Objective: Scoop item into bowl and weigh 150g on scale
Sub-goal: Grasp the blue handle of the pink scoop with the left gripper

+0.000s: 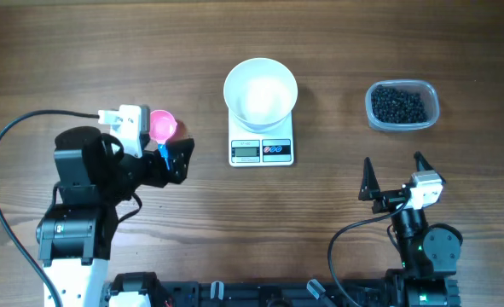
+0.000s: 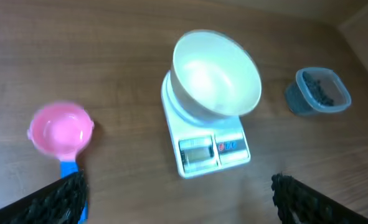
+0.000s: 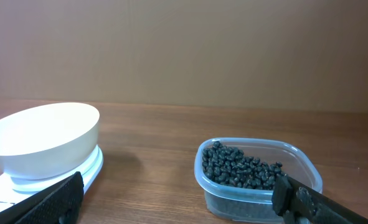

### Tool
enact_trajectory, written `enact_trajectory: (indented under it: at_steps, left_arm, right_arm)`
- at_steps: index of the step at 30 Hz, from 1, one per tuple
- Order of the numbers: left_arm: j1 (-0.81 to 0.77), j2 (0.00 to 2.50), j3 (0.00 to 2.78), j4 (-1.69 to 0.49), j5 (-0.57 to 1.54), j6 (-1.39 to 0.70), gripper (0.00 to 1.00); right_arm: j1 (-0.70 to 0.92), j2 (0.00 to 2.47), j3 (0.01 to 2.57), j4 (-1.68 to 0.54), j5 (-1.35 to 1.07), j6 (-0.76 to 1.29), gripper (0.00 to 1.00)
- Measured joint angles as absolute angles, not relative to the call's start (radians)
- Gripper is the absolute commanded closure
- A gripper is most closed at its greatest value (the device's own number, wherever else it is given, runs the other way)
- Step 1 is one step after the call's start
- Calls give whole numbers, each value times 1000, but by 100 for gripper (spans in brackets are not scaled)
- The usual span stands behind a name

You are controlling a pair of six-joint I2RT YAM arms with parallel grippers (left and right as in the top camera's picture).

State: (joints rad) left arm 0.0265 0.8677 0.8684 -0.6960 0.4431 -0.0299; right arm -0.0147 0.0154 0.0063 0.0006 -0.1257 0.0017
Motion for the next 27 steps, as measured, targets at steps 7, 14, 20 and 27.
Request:
enact_trajectory:
  at_steps: [7,14,20,27]
  left_arm:
    - [27,1094,883,-852,262,-261,0]
    - [91,1291,883,-807,191,-353,0]
    - [191,1449,883,-764,350,-184,3]
    - [200,1634,883,-633,437,-57,5]
  right_arm:
    - [-15,15,6,1,-126,2,0]
    - [-15,15,6,1,-126,2,0]
    - [-15,15,6,1,-126,2,0]
    - [-15,15,6,1,-126,2,0]
